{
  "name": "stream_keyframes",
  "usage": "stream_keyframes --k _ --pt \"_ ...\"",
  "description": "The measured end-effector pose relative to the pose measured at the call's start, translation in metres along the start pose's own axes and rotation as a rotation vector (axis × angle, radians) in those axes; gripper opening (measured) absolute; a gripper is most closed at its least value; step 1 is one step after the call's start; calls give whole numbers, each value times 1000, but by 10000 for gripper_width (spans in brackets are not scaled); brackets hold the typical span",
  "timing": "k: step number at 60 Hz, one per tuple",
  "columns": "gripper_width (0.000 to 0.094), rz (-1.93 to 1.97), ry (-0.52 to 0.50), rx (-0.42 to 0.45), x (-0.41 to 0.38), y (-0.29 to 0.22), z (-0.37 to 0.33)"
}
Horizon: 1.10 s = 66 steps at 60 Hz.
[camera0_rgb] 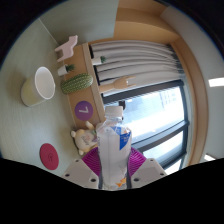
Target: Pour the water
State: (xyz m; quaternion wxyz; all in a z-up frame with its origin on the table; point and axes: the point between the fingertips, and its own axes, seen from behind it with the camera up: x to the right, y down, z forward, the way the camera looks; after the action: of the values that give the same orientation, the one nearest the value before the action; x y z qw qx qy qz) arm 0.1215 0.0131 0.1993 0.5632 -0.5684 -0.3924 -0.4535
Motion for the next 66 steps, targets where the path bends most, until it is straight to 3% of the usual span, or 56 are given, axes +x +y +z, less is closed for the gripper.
stream_keyframes --k 19,32,42,52,59,66 --pt "318 -650 26 177 -44 -90 22" --pt "316 -945 50 263 -74 -110 21" --pt "317 -1033 62 277 -81 -116 22" --pt "316 -933 61 259 -77 -114 23" --pt "317 -555 -11 195 -61 -106 27" --pt "316 -144 -14 159 -23 -105 24"
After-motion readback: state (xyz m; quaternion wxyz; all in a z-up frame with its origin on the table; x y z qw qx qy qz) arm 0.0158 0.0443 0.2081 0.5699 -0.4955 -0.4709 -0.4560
